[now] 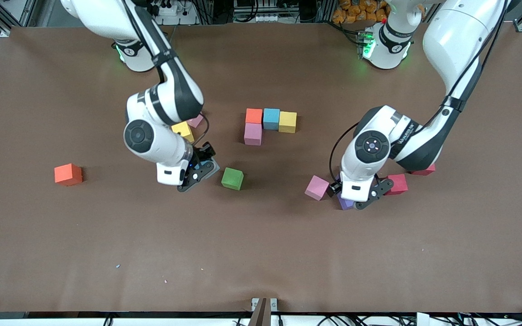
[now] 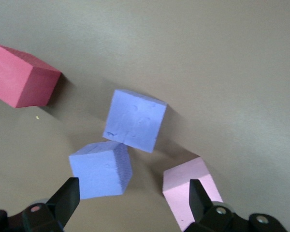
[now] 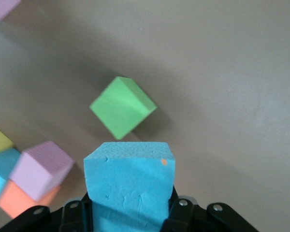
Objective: Arrange 11 blocks into digit 3
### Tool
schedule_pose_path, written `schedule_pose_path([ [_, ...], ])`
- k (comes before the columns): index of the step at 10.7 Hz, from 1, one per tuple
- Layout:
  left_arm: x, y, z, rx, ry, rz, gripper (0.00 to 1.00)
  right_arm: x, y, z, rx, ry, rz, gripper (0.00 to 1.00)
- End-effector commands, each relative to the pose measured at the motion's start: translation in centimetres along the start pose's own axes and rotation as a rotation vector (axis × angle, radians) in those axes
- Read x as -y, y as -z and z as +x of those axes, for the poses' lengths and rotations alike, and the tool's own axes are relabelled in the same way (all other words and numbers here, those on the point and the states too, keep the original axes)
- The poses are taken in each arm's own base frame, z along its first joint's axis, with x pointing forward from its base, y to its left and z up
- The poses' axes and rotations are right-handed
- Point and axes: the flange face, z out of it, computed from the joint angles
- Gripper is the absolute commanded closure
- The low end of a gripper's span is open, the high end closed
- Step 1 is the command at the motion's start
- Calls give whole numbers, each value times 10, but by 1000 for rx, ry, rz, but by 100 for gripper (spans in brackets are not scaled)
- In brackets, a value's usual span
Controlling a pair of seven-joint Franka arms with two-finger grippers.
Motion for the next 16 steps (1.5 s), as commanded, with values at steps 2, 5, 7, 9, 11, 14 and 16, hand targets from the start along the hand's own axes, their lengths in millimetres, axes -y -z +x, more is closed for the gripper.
schedule_pose_path([
  [2, 5, 3, -7, 20, 41, 32, 0, 45, -2, -9, -15, -218, -27, 100],
  [5, -1, 4, -11, 20, 28, 27, 0, 102, -23, -7, -94, -355, -165, 100],
  [7, 2, 1, -7, 23, 36, 29, 0, 121, -50, -6, -113, -434, -199, 100],
  [9, 3, -1, -5, 23, 29, 32, 0, 143, -81, -7, -128, -488, -188, 100],
  [11, 2, -8, -6, 25, 14, 40, 0, 145, -99, -6, -138, -481, -191, 100],
  [14, -1, -9, -10, 24, 20, 41, 0, 145, -117, -5, -141, -492, -192, 100],
  [16, -4, -11, -6, 32, 32, 33, 0, 155, -137, -5, -152, -514, -183, 100],
])
